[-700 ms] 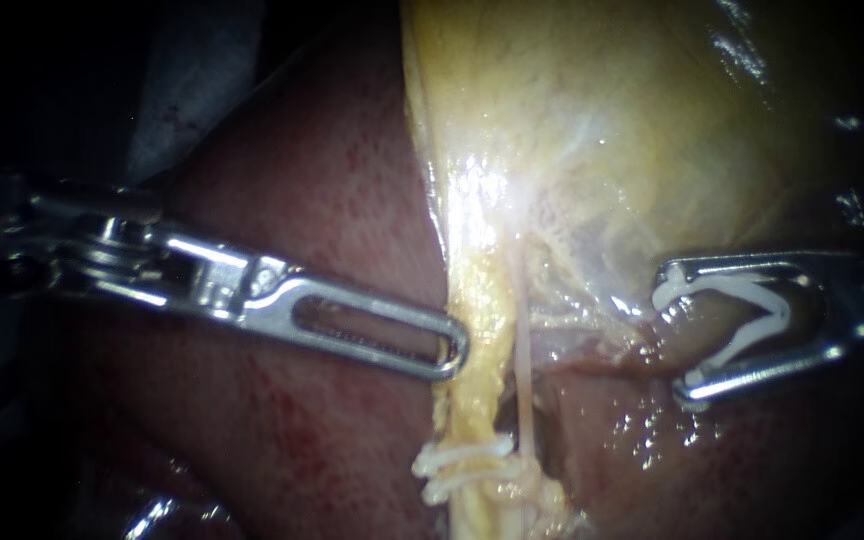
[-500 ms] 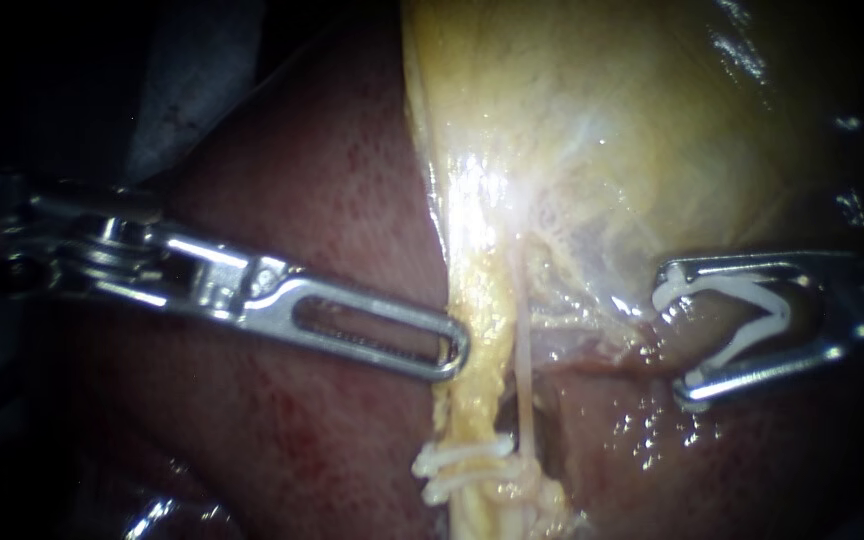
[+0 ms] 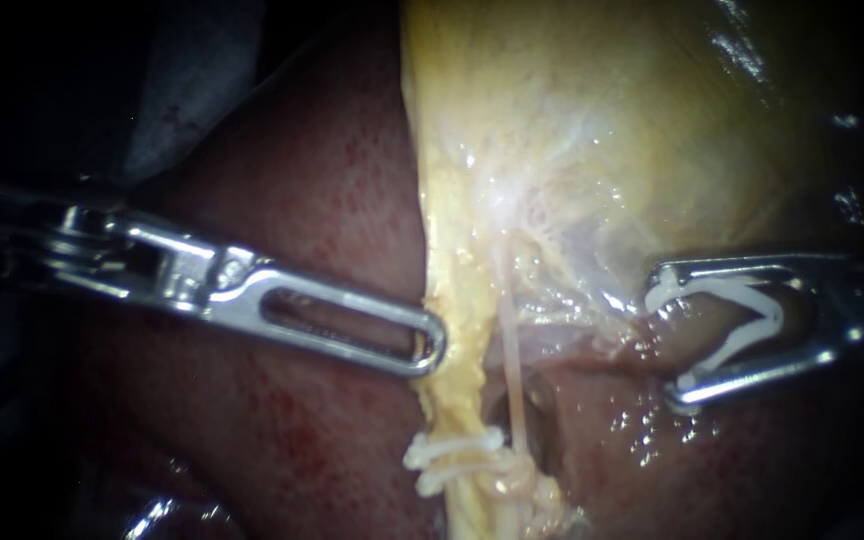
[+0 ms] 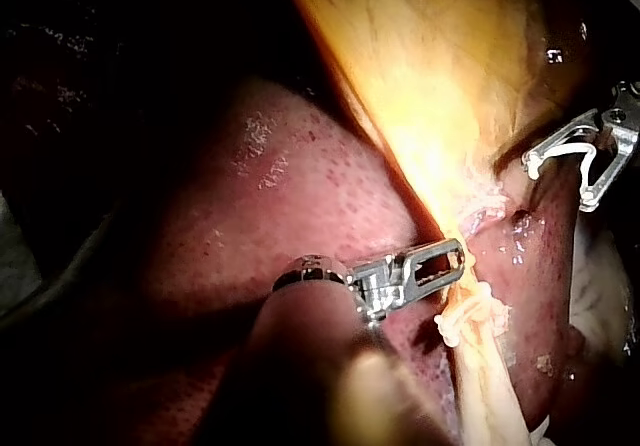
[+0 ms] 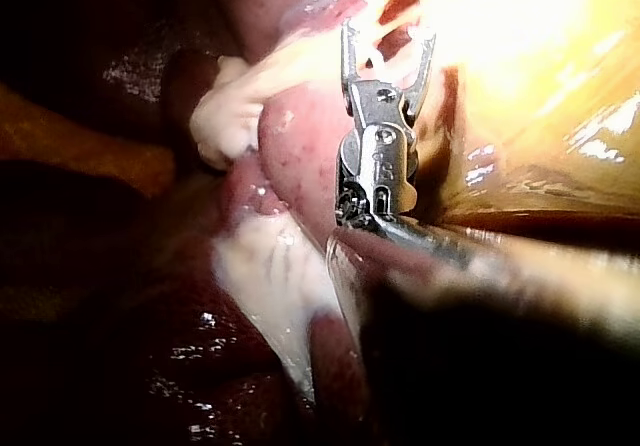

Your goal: Clipping third clip left tube

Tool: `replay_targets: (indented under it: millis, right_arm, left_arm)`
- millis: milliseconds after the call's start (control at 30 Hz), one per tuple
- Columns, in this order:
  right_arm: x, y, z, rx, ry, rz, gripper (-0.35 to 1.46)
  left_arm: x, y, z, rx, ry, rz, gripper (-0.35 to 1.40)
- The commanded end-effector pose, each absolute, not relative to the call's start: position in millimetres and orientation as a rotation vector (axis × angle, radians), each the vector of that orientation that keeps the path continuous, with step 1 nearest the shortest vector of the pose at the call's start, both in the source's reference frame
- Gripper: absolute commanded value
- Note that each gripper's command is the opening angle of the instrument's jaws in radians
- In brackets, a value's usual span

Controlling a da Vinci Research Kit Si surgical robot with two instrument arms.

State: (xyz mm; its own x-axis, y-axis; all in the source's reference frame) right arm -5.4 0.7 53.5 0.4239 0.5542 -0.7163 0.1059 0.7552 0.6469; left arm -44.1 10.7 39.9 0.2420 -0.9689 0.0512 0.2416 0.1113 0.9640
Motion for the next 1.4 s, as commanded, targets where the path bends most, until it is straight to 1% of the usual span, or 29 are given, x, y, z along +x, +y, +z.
replay_targets:
  millis: [33,167,400,700,1067,1267,1400]
  right_arm:
    - [-5.3,0.7,53.5,0.691,1.117,0.309,0.6]
    - [-4.8,0.5,53.5,0.686,1.118,0.305,0.6]
    - [-3.4,-0.1,53.5,0.703,1.111,0.324,0.6]
    - [0.4,-1.9,54.2,0.741,1.097,0.35,0.6]
    - [3.5,-4.6,56.7,0.843,1.049,0.428,0.58]
    - [4.8,-4.6,57.0,0.876,1.029,0.487,0.55]
    - [5.8,-4.2,57.4,0.876,1.016,0.502,0.55]
  left_arm:
    - [-43.9,10.6,39.7,1.067,-0.897,-1.09,-0.35]
    - [-43.3,10.4,39.0,1.07,-0.897,-1.09,-0.35]
    - [-43.3,10.5,38.9,1.068,-0.898,-1.092,-0.35]
    - [-43.4,10.6,39.0,1.067,-0.898,-1.093,-0.35]
    - [-43.5,10.6,39.0,1.067,-0.898,-1.094,-0.35]
    - [-43.6,10.6,39.1,1.066,-0.898,-1.094,-0.35]
    - [-43.6,10.6,39.0,1.066,-0.898,-1.095,-0.35]
